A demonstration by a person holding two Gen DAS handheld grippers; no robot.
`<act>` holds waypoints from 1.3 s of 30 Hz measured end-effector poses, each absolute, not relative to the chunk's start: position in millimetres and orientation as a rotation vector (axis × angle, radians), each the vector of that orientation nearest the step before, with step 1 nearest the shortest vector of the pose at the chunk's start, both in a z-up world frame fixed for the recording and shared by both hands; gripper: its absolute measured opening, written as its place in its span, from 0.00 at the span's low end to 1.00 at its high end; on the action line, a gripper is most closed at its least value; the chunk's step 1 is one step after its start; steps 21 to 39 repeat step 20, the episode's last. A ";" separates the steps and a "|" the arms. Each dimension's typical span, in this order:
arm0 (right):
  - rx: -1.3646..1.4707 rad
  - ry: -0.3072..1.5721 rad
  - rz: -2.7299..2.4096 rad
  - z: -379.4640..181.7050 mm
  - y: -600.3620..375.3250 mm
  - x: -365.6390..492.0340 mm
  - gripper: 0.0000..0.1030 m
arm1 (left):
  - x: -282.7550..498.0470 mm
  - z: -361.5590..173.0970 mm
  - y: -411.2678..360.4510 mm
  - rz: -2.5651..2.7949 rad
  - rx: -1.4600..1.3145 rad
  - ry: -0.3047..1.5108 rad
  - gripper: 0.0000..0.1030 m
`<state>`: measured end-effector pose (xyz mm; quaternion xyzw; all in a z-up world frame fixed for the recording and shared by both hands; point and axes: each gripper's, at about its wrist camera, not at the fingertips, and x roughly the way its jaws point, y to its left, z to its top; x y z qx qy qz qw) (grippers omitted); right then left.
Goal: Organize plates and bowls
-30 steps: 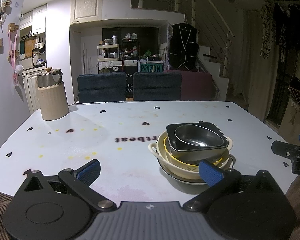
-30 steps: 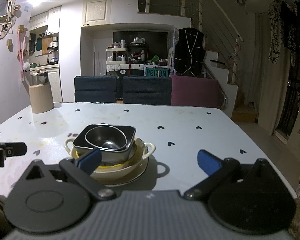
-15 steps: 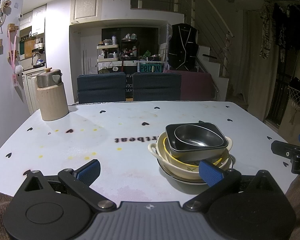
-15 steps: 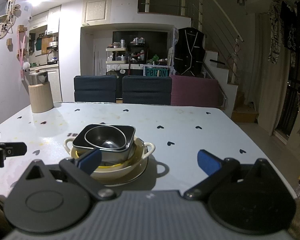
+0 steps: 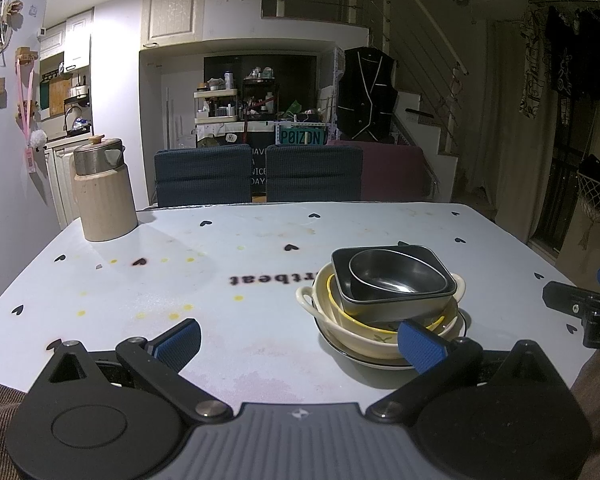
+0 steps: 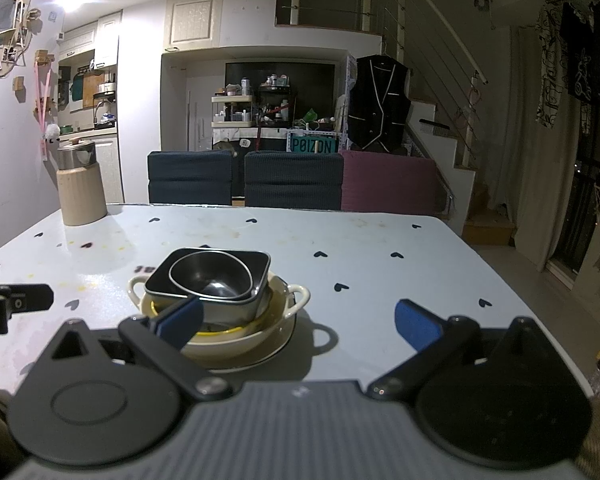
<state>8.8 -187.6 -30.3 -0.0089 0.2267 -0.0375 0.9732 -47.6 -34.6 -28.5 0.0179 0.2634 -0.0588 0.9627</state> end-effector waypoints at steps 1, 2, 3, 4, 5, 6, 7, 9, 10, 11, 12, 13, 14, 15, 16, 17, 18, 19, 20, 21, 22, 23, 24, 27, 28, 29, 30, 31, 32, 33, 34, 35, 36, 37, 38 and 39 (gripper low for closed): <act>-0.018 0.458 -0.075 -30.3 -187.6 8.7 1.00 | -47.6 -28.6 -34.6 -0.119 0.036 0.533 1.00; -0.018 0.458 -0.075 -30.4 -187.7 9.0 1.00 | -47.7 -28.5 -34.5 -0.119 0.036 0.533 1.00; -0.018 0.458 -0.075 -30.3 -187.6 8.7 1.00 | -47.7 -28.6 -34.5 -0.119 0.036 0.533 1.00; -0.018 0.458 -0.075 -30.3 -187.6 8.7 1.00 | -47.5 -28.7 -34.6 -0.119 0.037 0.533 1.00; -0.018 0.458 -0.075 -30.3 -187.6 8.8 1.00 | -47.7 -28.6 -34.5 -0.119 0.036 0.534 1.00; -0.018 0.458 -0.075 -30.3 -187.6 8.7 1.00 | -47.7 -28.7 -34.5 -0.119 0.036 0.534 1.00; -0.018 0.458 -0.075 -30.3 -187.5 8.7 1.00 | -47.6 -28.8 -34.6 -0.118 0.036 0.534 1.00; -0.018 0.459 -0.075 -30.3 -187.3 8.6 1.00 | -47.4 -28.5 -34.9 -0.118 0.036 0.535 1.00; -0.019 0.459 -0.075 -30.9 -187.2 8.6 1.00 | -47.2 -27.8 -35.7 -0.118 0.036 0.534 1.00; -0.019 0.460 -0.075 -31.8 -187.7 8.8 1.00 | -47.1 -27.9 -35.7 -0.117 0.036 0.534 1.00; -0.019 0.461 -0.075 -33.1 -188.3 8.6 1.00 | -47.0 -28.0 -35.7 -0.117 0.036 0.534 1.00; -0.019 0.461 -0.074 -33.9 -188.8 8.3 1.00 | -47.2 -28.0 -35.6 -0.117 0.036 0.534 1.00; -0.019 0.461 -0.074 -34.2 -189.3 8.2 1.00 | -46.9 -28.1 -35.9 -0.115 0.037 0.534 1.00; -0.020 0.461 -0.074 -33.9 -188.9 8.3 1.00 | -47.0 -26.4 -36.6 -0.114 0.037 0.534 1.00; -0.020 0.462 -0.074 -34.0 -189.2 8.2 1.00 | -46.8 -25.6 -37.0 -0.114 0.036 0.535 1.00; -0.020 0.462 -0.074 -33.8 -188.9 8.3 1.00 | -46.6 -25.3 -37.3 -0.112 0.036 0.537 1.00; -0.020 0.462 -0.074 -33.9 -188.9 8.3 1.00 | -46.8 -25.2 -37.8 -0.110 0.035 0.538 1.00; -0.020 0.462 -0.074 -34.2 -189.1 8.1 1.00 | -46.6 -25.0 -38.0 -0.109 0.034 0.538 1.00; -0.020 0.463 -0.074 -34.9 -189.6 8.0 1.00 | -46.8 -24.6 -38.1 -0.109 0.034 0.537 1.00; -0.020 0.463 -0.074 -34.9 -189.6 8.0 1.00 | -46.8 -24.6 -38.1 -0.109 0.034 0.537 1.00; -0.020 0.463 -0.074 -34.9 -189.6 8.0 1.00 | -46.8 -24.6 -38.1 -0.109 0.034 0.537 1.00; -0.020 0.463 -0.074 -34.9 -189.6 8.0 1.00 | -46.8 -24.6 -38.1 -0.109 0.034 0.537 1.00; -0.020 0.463 -0.074 -34.9 -189.6 8.0 1.00 | -46.8 -24.6 -38.1 -0.109 0.034 0.537 1.00; -0.020 0.463 -0.074 -34.9 -189.6 8.0 1.00 | -46.8 -24.6 -38.1 -0.109 0.034 0.537 1.00; -0.020 0.463 -0.074 -34.9 -189.6 8.0 1.00 | -46.8 -24.6 -38.1 -0.109 0.034 0.537 1.00; -0.020 0.463 -0.074 -34.9 -189.6 8.0 1.00 | -46.8 -24.6 -38.1 -0.109 0.034 0.537 1.00; -0.020 0.463 -0.074 -34.9 -189.6 8.0 1.00 | -46.8 -24.6 -38.1 -0.109 0.034 0.537 1.00; -0.020 0.463 -0.074 -34.9 -189.6 8.0 1.00 | -46.8 -24.6 -38.1 -0.109 0.034 0.537 1.00; -0.020 0.463 -0.074 -34.9 -189.6 8.0 1.00 | -46.8 -24.6 -38.1 -0.109 0.034 0.537 1.00; -0.020 0.463 -0.074 -34.9 -189.6 8.0 1.00 | -46.8 -24.6 -38.1 -0.109 0.034 0.537 1.00; -0.020 0.463 -0.074 -34.9 -189.6 8.0 1.00 | -46.8 -24.6 -38.1 -0.109 0.034 0.537 1.00; -0.020 0.463 -0.074 -34.9 -189.6 8.0 1.00 | -46.8 -24.6 -38.1 -0.109 0.034 0.537 1.00; -0.020 0.463 -0.074 -34.9 -189.6 8.0 1.00 | -46.8 -24.6 -38.1 -0.109 0.034 0.537 1.00; -0.020 0.463 -0.074 -34.9 -189.6 8.0 1.00 | -46.8 -24.6 -38.1 -0.109 0.034 0.537 1.00; -0.020 0.463 -0.074 -34.9 -189.6 8.0 1.00 | -46.8 -24.6 -38.1 -0.109 0.034 0.537 1.00; -0.020 0.463 -0.074 -34.9 -189.6 8.0 1.00 | -46.8 -24.6 -38.1 -0.109 0.034 0.537 1.00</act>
